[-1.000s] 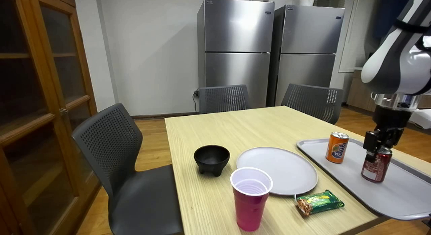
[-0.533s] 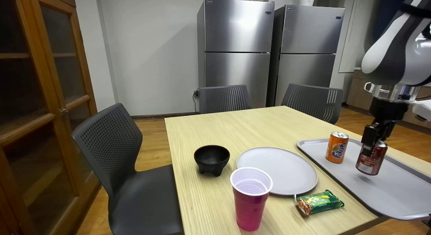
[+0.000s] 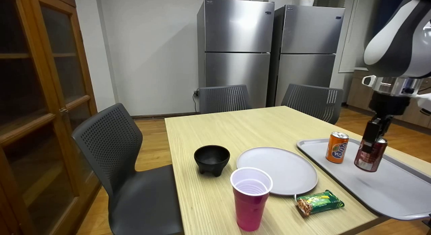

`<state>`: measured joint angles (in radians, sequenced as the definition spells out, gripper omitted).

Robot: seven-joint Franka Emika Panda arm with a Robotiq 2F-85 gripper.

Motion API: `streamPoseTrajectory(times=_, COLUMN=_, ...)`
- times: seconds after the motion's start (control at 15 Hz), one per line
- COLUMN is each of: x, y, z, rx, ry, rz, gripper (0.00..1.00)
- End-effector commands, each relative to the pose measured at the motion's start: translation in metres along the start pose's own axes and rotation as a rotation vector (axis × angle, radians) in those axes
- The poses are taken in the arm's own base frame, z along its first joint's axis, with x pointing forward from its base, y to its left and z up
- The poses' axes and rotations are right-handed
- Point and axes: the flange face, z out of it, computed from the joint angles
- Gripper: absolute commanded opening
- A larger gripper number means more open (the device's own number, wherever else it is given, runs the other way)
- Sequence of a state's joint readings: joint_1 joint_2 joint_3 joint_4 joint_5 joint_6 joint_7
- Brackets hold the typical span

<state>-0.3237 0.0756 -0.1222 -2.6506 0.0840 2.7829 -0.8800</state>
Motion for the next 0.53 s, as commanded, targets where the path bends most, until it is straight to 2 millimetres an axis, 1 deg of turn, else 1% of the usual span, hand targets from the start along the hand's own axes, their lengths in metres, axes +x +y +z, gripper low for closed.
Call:
streamPoseTrajectory(times=0.0, x=-0.003, y=-0.006, z=-0.016, rx=0.01, ry=0.012, rz=-0.037, gripper=0.38)
streamPoseTrajectory(times=0.07, x=-0.003, y=-0.007, z=-0.017, rx=0.01, ry=0.012, rz=-0.04, gripper=0.38)
streamPoseTrajectory(times=0.13, x=0.03, y=-0.035, z=-0.005, rx=0.038, ry=0.012, rz=-0.111, gripper=0.38)
streamPoseTrajectory(times=0.2, x=0.034, y=-0.039, z=-0.004, rx=0.042, ry=0.012, rz=-0.133, gripper=0.38)
streamPoseTrajectory(times=0.47, x=0.065, y=-0.072, z=0.002, rx=0.062, ry=0.009, rz=-0.22, gripper=0.38)
